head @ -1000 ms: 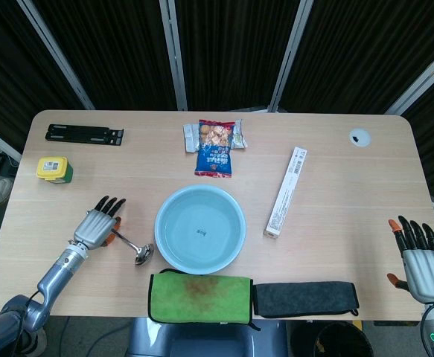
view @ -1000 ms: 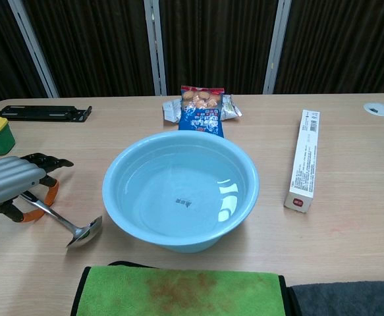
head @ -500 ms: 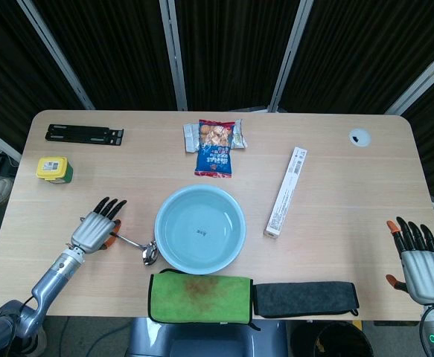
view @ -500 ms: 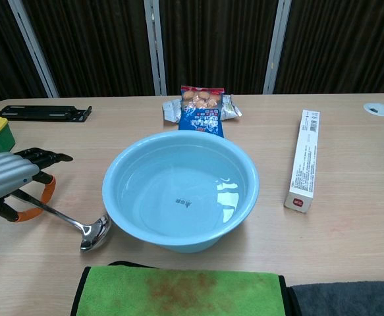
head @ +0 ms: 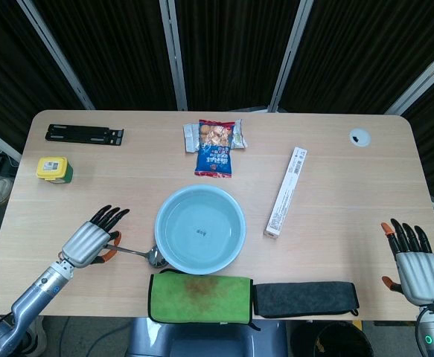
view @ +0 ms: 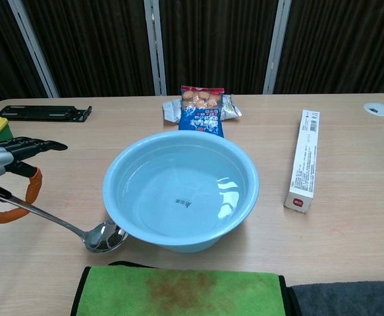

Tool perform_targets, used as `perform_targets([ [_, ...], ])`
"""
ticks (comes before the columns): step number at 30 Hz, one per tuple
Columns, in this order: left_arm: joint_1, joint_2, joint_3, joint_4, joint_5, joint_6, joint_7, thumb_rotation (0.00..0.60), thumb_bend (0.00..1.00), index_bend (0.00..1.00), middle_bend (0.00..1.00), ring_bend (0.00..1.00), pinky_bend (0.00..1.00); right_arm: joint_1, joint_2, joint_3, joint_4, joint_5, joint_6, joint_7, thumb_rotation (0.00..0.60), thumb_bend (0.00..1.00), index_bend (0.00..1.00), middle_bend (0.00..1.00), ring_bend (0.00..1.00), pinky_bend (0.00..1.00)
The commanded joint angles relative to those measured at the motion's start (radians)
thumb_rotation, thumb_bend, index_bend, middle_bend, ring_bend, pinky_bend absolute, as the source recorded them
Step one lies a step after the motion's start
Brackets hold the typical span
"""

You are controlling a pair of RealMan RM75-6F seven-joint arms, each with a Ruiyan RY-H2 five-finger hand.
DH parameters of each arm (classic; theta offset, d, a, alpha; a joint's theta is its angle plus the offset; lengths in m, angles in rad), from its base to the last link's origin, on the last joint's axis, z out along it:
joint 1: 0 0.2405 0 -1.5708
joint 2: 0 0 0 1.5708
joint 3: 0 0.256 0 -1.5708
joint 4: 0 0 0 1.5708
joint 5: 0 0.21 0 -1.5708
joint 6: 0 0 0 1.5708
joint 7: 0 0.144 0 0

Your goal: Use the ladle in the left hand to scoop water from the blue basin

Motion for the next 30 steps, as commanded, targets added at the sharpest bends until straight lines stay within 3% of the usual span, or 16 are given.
perform_targets([
  [1, 0.008, 0.025, 0.0, -0.043, -0.002, 0.014, -0.024, 0.6, 0.34, 0.72, 0.0, 0.0, 0.0, -0.002, -0.001, -0.002, -0.001, -0.004, 0.004, 0.0, 0.6, 0.0, 0.0, 0.0, 0.0, 0.0],
  [19, -0.049, 0.133, 0.035, -0.257, 0.071, -0.044, -0.06, 0.6, 0.3, 0.73, 0.0, 0.0, 0.0, -0.026, 0.022, -0.022, -0.008, -0.069, 0.064, 0.061, 0.6, 0.0, 0.0, 0.0, 0.0, 0.0],
  [24, -0.076, 0.136, 0.027, -0.311, 0.078, -0.08, -0.04, 0.6, 0.29, 0.73, 0.0, 0.0, 0.0, -0.037, 0.034, -0.027, -0.007, -0.094, 0.092, 0.092, 0.6, 0.0, 0.0, 0.0, 0.0, 0.0],
  [30, -0.124, 0.145, -0.018, -0.395, 0.078, -0.116, 0.011, 0.6, 0.3, 0.73, 0.0, 0.0, 0.0, -0.045, 0.053, -0.033, -0.006, -0.109, 0.105, 0.131, 0.6, 0.0, 0.0, 0.0, 0.0, 0.0],
])
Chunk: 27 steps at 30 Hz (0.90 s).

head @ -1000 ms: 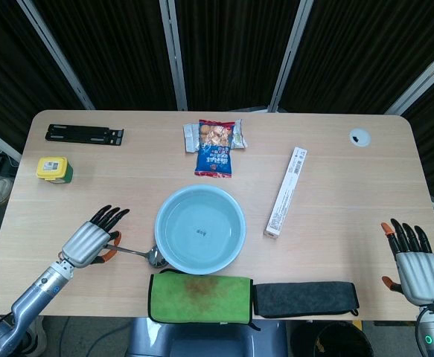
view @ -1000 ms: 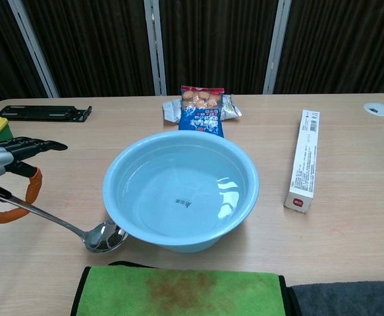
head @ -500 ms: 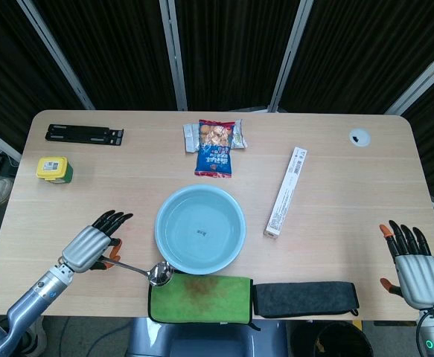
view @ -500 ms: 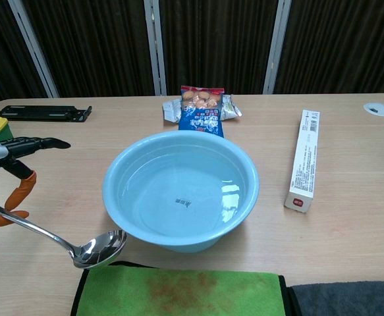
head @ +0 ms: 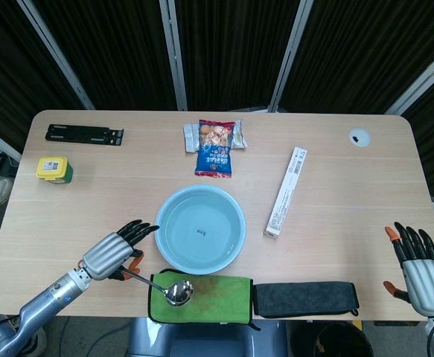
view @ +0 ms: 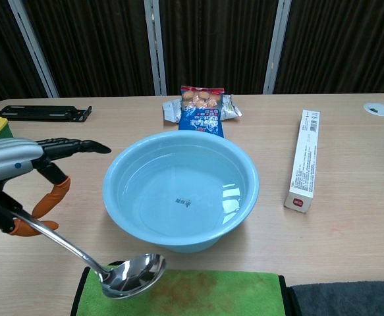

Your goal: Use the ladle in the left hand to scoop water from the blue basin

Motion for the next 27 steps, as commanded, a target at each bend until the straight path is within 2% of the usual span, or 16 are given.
perform_targets([
  [1, -0.024, 0.004, -0.035, -0.042, -0.008, -0.017, 0.053, 0.6, 0.3, 0.73, 0.0, 0.0, 0.0, -0.004, 0.008, -0.002, 0.001, -0.005, 0.006, 0.017, 0.6, 0.0, 0.0, 0.0, 0.0, 0.0],
  [8, -0.048, 0.012, -0.106, -0.105, -0.07, -0.038, 0.125, 0.6, 0.3, 0.73, 0.0, 0.0, 0.0, 0.001, 0.021, 0.001, 0.011, -0.002, -0.006, 0.057, 0.6, 0.0, 0.0, 0.0, 0.0, 0.0],
  [15, -0.081, -0.007, -0.146, -0.089, -0.146, -0.11, 0.176, 0.6, 0.3, 0.73, 0.0, 0.0, 0.0, 0.002, 0.028, 0.007, 0.011, 0.01, -0.011, 0.073, 0.6, 0.0, 0.0, 0.0, 0.0, 0.0],
  [20, -0.093, -0.044, -0.172, -0.033, -0.202, -0.135, 0.201, 0.6, 0.3, 0.74, 0.0, 0.0, 0.0, 0.0, 0.031, 0.015, 0.014, 0.022, -0.009, 0.083, 0.6, 0.0, 0.0, 0.0, 0.0, 0.0],
  [27, -0.107, -0.103, -0.182, 0.061, -0.232, -0.157, 0.154, 0.6, 0.3, 0.74, 0.0, 0.0, 0.0, 0.0, 0.031, 0.023, 0.025, 0.026, -0.003, 0.109, 0.6, 0.0, 0.0, 0.0, 0.0, 0.0],
])
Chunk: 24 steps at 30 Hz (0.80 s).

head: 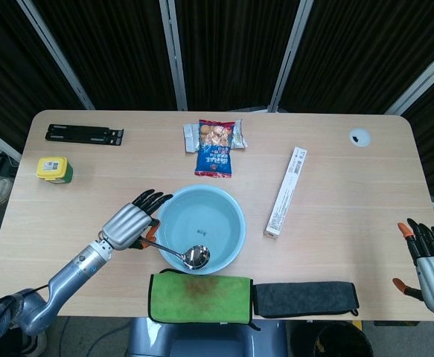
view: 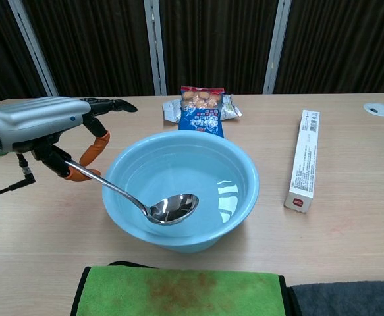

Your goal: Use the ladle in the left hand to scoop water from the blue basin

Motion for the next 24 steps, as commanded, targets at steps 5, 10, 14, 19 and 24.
perform_targets([
  [5, -0.052, -0.069, -0.018, 0.095, -0.03, -0.077, -0.085, 0.6, 0.3, 0.74, 0.0, 0.0, 0.0, 0.002, -0.002, 0.007, 0.008, 0.008, -0.003, 0.005, 0.6, 0.0, 0.0, 0.0, 0.0, 0.0],
  [10, -0.089, -0.127, -0.036, 0.165, -0.044, -0.113, -0.089, 0.6, 0.3, 0.74, 0.0, 0.0, 0.0, -0.004, -0.002, 0.008, 0.01, 0.003, 0.011, 0.013, 0.6, 0.0, 0.0, 0.0, 0.0, 0.0],
  [14, -0.112, -0.168, -0.045, 0.214, -0.066, -0.144, -0.093, 0.6, 0.3, 0.74, 0.0, 0.0, 0.0, -0.001, 0.001, 0.009, 0.009, 0.002, 0.006, 0.016, 0.6, 0.0, 0.0, 0.0, 0.0, 0.0],
  [19, -0.121, -0.202, -0.046, 0.262, -0.081, -0.153, -0.093, 0.6, 0.3, 0.74, 0.0, 0.0, 0.0, 0.002, 0.004, 0.01, 0.012, 0.009, -0.006, 0.024, 0.6, 0.0, 0.0, 0.0, 0.0, 0.0],
  [24, -0.126, -0.211, -0.048, 0.279, -0.089, -0.155, -0.074, 0.6, 0.3, 0.74, 0.0, 0.0, 0.0, 0.0, 0.006, 0.01, 0.013, 0.006, 0.0, 0.03, 0.6, 0.0, 0.0, 0.0, 0.0, 0.0],
])
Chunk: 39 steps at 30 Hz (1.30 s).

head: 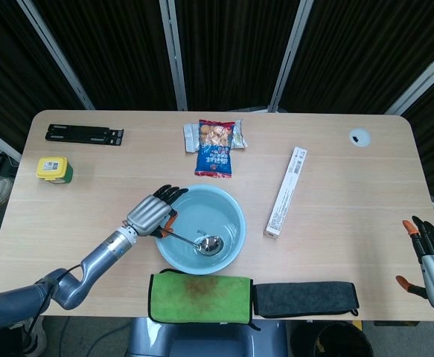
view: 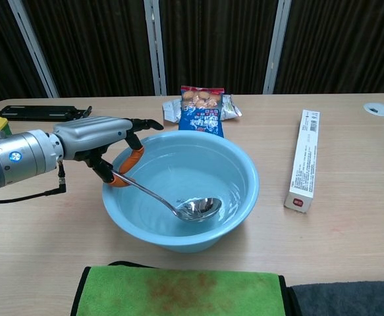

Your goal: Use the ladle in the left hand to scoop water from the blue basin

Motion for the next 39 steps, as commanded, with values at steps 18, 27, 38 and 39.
perform_targets([
  [18, -0.016, 0.032, -0.016, 0.002, -0.045, 0.009, 0.195, 0.6, 0.3, 0.74, 0.0, 0.0, 0.0, -0.001, -0.001, 0.007, 0.002, 0.013, -0.003, -0.002, 0.6, 0.0, 0.0, 0.0, 0.0, 0.0],
  [27, -0.005, 0.087, -0.038, -0.059, -0.065, 0.071, 0.318, 0.6, 0.31, 0.74, 0.0, 0.0, 0.0, -0.004, -0.001, 0.007, -0.004, 0.013, 0.002, -0.008, 0.6, 0.0, 0.0, 0.0, 0.0, 0.0],
  [38, -0.006, 0.145, -0.083, -0.158, -0.066, 0.151, 0.389, 0.6, 0.31, 0.74, 0.0, 0.0, 0.0, -0.007, 0.004, -0.001, -0.017, -0.009, 0.01, 0.003, 0.6, 0.0, 0.0, 0.0, 0.0, 0.0],
  [39, -0.005, 0.148, -0.084, -0.164, -0.064, 0.155, 0.393, 0.6, 0.31, 0.74, 0.0, 0.0, 0.0, -0.007, 0.004, 0.0, -0.017, -0.011, 0.011, 0.005, 0.6, 0.0, 0.0, 0.0, 0.0, 0.0],
])
